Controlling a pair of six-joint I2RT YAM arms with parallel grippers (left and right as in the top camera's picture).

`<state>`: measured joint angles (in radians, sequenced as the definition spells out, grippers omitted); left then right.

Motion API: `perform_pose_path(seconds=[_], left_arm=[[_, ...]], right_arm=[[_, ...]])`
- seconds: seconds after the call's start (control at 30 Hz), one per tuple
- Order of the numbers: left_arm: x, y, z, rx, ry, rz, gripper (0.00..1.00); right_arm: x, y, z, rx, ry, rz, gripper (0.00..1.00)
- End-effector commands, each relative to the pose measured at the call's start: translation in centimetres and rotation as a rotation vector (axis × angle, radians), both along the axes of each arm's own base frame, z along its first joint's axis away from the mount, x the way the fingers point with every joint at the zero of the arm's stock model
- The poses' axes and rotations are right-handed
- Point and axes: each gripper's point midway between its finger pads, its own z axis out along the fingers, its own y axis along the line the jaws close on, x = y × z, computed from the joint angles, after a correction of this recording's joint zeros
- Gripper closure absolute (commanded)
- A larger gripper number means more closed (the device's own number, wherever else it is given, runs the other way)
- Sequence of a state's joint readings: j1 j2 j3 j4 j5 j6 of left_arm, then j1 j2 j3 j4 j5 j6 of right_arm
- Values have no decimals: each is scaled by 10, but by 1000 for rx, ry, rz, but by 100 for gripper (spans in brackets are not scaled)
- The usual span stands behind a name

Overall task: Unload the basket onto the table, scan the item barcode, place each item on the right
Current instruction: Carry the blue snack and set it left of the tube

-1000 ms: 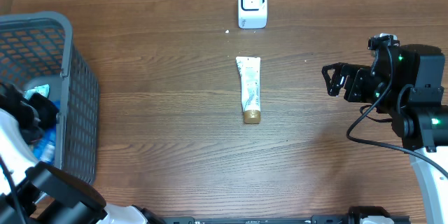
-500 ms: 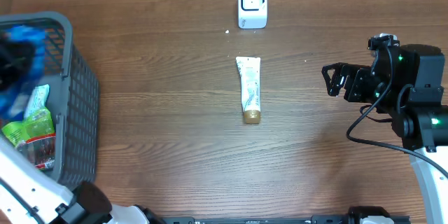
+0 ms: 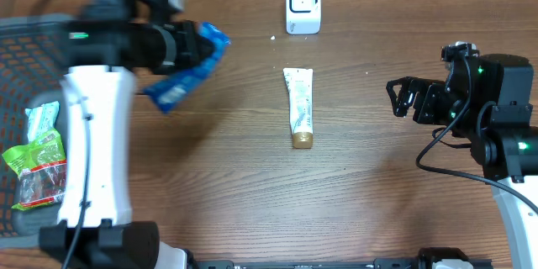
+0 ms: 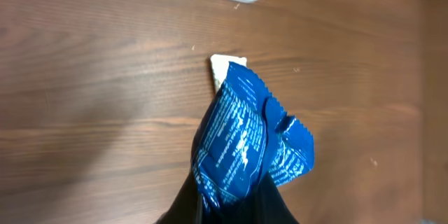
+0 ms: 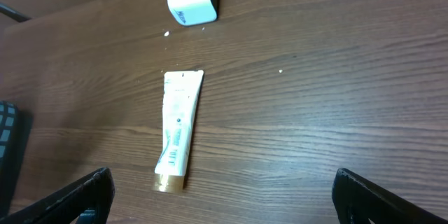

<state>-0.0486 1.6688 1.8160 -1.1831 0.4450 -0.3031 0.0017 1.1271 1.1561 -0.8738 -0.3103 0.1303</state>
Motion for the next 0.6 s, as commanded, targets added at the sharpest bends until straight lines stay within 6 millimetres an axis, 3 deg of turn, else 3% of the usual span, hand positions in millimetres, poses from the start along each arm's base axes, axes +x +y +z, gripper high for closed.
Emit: perform_pose_path(seconds=[0.0, 0.2, 0.3, 0.43, 0.57], left_arm=[[2, -19, -58, 46, 152, 308, 96], [-6, -51, -137, 57, 189, 616, 96], [-10, -52, -168, 79, 154, 735, 96], [-10, -53, -198, 68, 124, 827, 96], [9, -63, -224, 32, 91, 828, 96]], right_arm=[[2, 2, 14, 2, -37, 10, 0], [2, 2, 14, 2, -37, 10, 0], [2, 2, 14, 2, -36, 10, 0], [2, 2, 13, 2, -35, 10, 0], [2, 2, 14, 2, -35, 10, 0]])
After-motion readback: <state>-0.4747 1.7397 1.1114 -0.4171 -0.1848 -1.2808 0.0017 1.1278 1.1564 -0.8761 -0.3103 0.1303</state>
